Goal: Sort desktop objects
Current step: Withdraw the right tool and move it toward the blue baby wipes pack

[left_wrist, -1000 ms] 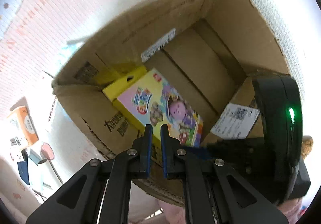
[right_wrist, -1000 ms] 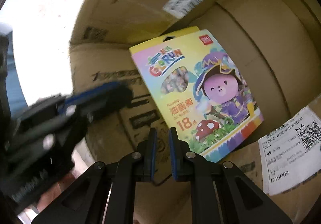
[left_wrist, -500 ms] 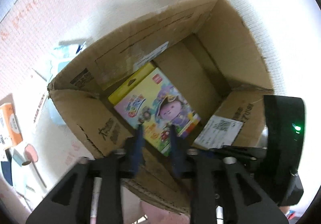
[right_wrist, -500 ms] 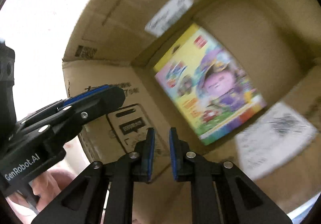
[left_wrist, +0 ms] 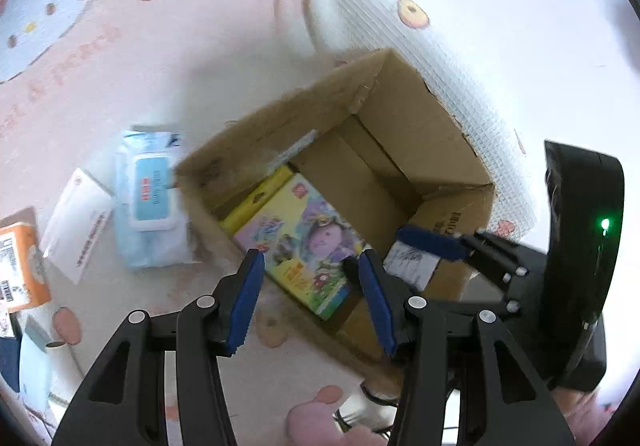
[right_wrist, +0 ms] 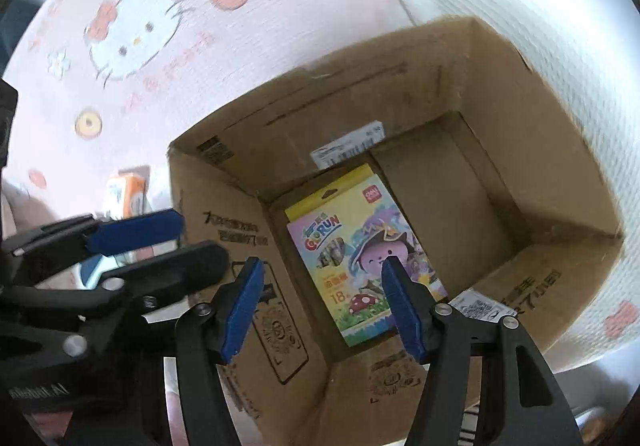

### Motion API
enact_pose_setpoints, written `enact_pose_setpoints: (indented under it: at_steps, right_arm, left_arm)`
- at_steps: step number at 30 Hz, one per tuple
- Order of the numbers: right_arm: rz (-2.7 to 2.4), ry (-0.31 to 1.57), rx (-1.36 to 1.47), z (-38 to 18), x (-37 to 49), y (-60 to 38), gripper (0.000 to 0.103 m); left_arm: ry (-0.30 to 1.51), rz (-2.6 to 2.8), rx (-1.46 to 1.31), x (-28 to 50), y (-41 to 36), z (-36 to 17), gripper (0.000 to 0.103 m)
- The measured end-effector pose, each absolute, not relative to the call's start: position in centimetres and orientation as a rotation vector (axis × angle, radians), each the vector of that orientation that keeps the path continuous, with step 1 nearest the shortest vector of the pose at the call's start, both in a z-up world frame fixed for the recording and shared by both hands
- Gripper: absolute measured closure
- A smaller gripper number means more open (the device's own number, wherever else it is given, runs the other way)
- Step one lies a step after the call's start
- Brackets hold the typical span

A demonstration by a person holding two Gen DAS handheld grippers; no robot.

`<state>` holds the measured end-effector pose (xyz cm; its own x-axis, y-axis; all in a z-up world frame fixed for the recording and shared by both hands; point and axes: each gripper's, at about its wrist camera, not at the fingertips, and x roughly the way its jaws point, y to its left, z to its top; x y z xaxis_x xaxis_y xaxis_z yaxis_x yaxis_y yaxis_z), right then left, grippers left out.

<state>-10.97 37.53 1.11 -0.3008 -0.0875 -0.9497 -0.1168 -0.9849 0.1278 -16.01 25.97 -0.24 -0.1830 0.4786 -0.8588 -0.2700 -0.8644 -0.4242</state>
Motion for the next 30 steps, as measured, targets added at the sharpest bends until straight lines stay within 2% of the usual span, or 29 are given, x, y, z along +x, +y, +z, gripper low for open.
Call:
enact_pose_setpoints:
  at_steps: [5, 11, 14, 16, 19, 23, 30]
  right_arm:
    - [2.615, 0.007, -1.796, 3.9, -12.1, 32.7, 0.044]
    - [2.71, -0.175, -1.835, 4.6, -14.2, 27.4, 0.044]
    - [2.713, -0.4, -1.889, 4.3, -15.4, 24.2, 0.044]
    - [2.74, -0.544, -1.867, 4.2, -15.9, 21.8, 0.044]
    - [2.805, -0.615, -1.816, 3.7, -16.5, 19.4, 0.044]
    - [2.833, -0.546, -1.813, 2.7, -17.7, 18.1, 0.044]
    - [2.795, 0.173, -1.887, 1.6, -18.9, 19.3, 0.044]
  left_arm:
    - [-0.238, 2.153, -1.525, -15.6, 20.8, 0.2, 0.049]
    - [-0.246, 2.248, -1.412, -15.8, 15.3, 0.2, 0.049]
    - [-0.265, 2.309, -1.335, -15.2, 12.9, 0.0, 0.049]
    - [-0.251, 2.374, -1.267, -14.3, 11.3, 0.1, 0.049]
    - [-0.169, 2.434, -1.195, -13.1, 9.6, 0.3, 0.049]
    - [-0.138, 2.492, -1.142, -12.0, 6.9, 0.7, 0.049]
    - [-0.467, 2.532, -1.159, -13.2, 2.1, -1.7, 0.049]
